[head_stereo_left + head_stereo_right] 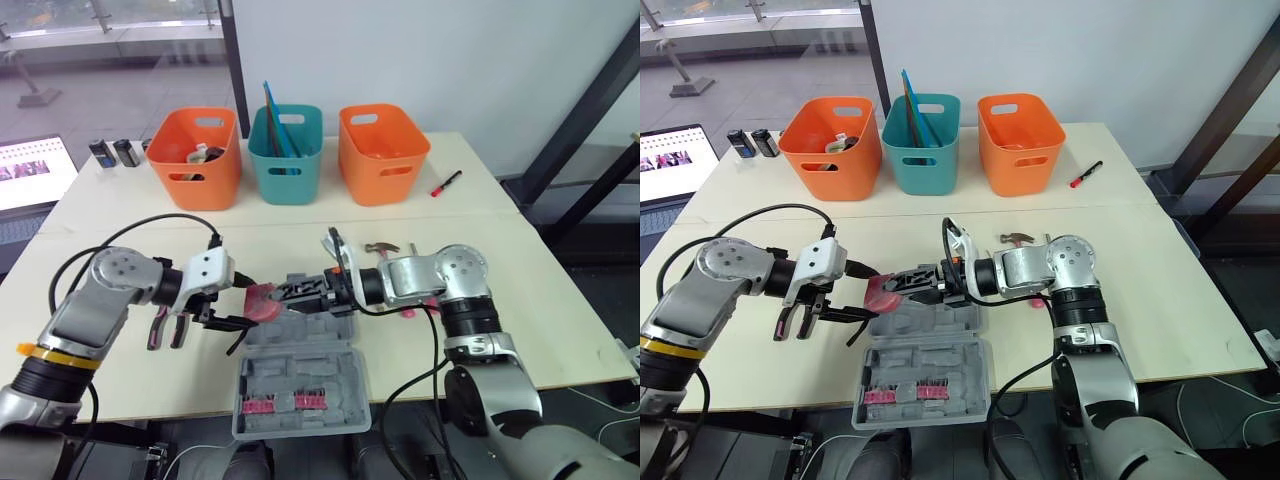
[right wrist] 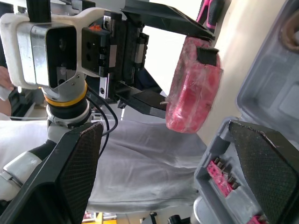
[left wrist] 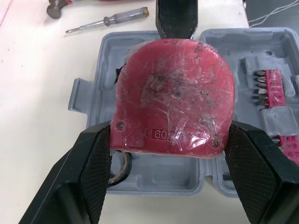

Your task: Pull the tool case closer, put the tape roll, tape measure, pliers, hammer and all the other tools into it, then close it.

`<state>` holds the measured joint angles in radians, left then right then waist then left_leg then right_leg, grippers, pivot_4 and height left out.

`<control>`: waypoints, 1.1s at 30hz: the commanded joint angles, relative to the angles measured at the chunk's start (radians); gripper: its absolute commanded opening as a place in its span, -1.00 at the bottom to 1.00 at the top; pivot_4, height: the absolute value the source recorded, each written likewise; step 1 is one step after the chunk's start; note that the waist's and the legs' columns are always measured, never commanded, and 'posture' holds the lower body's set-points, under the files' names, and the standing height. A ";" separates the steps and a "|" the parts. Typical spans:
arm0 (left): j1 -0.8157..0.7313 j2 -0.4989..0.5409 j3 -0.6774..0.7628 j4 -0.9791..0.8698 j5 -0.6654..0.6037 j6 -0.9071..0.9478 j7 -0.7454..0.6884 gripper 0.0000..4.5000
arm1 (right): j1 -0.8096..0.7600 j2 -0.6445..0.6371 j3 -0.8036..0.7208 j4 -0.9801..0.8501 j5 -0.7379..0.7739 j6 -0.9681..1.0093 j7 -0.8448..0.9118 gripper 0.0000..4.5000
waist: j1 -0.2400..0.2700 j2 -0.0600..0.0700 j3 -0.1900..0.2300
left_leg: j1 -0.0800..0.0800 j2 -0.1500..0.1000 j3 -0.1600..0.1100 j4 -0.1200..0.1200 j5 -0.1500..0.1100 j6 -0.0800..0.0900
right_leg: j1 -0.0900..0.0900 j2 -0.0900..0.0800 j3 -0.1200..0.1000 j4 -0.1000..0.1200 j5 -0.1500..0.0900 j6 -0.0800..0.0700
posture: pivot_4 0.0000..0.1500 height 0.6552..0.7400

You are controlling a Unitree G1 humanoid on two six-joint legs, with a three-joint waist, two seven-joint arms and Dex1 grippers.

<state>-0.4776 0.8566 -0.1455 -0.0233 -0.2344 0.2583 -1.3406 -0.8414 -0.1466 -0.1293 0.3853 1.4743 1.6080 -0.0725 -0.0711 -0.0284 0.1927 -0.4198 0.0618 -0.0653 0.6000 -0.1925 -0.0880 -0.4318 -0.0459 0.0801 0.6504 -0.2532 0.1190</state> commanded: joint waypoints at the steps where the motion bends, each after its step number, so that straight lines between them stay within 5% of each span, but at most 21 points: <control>1: -0.013 -0.009 -0.008 -0.037 0.003 0.000 0.008 0.35 | 0.008 0.038 -0.040 0.002 0.083 -0.012 -0.093 1.00 | 0.000 0.000 0.000 | 0.000 0.000 0.000 0.000 0.000 0.000 | 0.000 0.000 0.000 0.000 0.000 0.000 | 1.00 0.92; 4: -0.019 -0.035 -0.013 -0.019 0.011 -0.022 0.022 0.35 | 0.008 0.058 -0.053 0.019 0.123 -0.047 -0.160 0.62 | 0.000 0.000 0.000 | 0.000 0.000 0.000 0.000 0.000 0.000 | 0.000 0.000 0.000 0.000 0.000 0.000 | 1.00 0.92; 11: -0.021 -0.057 -0.010 -0.015 -0.005 -0.014 0.033 0.35 | 0.022 0.070 -0.049 0.032 0.221 -0.096 -0.270 -0.80 | 0.000 0.000 0.000 | 0.000 0.000 0.000 0.000 0.000 0.000 | 0.000 0.000 0.000 0.000 0.000 0.000 | 1.00 0.92; 12: -0.020 -0.057 -0.006 -0.017 -0.012 -0.010 0.031 0.35 | 0.025 0.064 -0.047 0.034 0.240 -0.103 -0.281 -0.80 | -0.001 0.000 0.000 | 0.000 0.000 0.000 0.000 0.000 0.000 | 0.000 0.000 0.000 0.000 0.000 0.000 | 1.00 0.92; 15: -0.009 -0.056 0.034 -0.021 -0.052 0.014 0.035 0.97 | 0.027 0.027 -0.041 0.043 0.313 -0.119 -0.304 -0.80 | -0.001 0.000 0.000 | 0.000 0.000 0.000 0.000 0.000 0.000 | 0.000 0.000 0.000 0.000 0.000 0.000 | 1.00 0.92; 16: 0.001 -0.051 0.057 -0.029 -0.074 0.022 0.034 1.00 | 0.030 -0.001 -0.030 0.044 0.351 -0.116 -0.303 -0.80 | 0.000 0.000 0.000 | 0.000 0.000 0.000 0.000 0.000 0.000 | 0.000 0.000 0.000 0.000 0.000 0.000 | 1.00 0.92; 22: 0.142 0.024 0.213 -0.133 -0.195 0.071 0.020 1.00 | 0.056 -0.267 0.039 0.071 0.492 -0.061 -0.199 -0.80 | 0.002 0.001 0.000 | -0.001 0.001 0.000 0.000 0.000 0.000 | 0.000 0.000 0.000 -0.002 0.000 -0.001 | 1.00 0.92; 27: 0.392 0.041 0.381 -0.339 -0.296 0.134 0.069 1.00 | 0.150 -0.517 0.079 -0.054 0.347 0.006 0.014 -0.80 | 0.002 0.001 0.001 | -0.001 0.001 0.000 0.000 -0.001 0.002 | 0.000 0.000 0.000 -0.003 -0.002 -0.005 | 1.00 0.92; 33: 0.644 0.016 0.502 -0.526 -0.357 0.173 0.139 1.00 | 0.285 -0.636 0.107 -0.085 0.019 -0.024 0.299 -0.80 | 0.002 0.001 0.000 | 0.001 0.002 0.002 0.001 -0.003 0.006 | 0.000 0.001 0.002 -0.003 -0.005 -0.010 | 1.00 0.92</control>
<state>0.1532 0.8783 0.3144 -0.5054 -0.5684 0.4313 -1.2224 -0.5627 -0.7654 -0.0263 0.3266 1.5628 1.5998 0.1423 -0.0688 -0.0271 0.1932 -0.4185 0.0636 -0.0629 0.6032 -0.1957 -0.0822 -0.4315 -0.0445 0.0818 0.6476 -0.2577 0.1088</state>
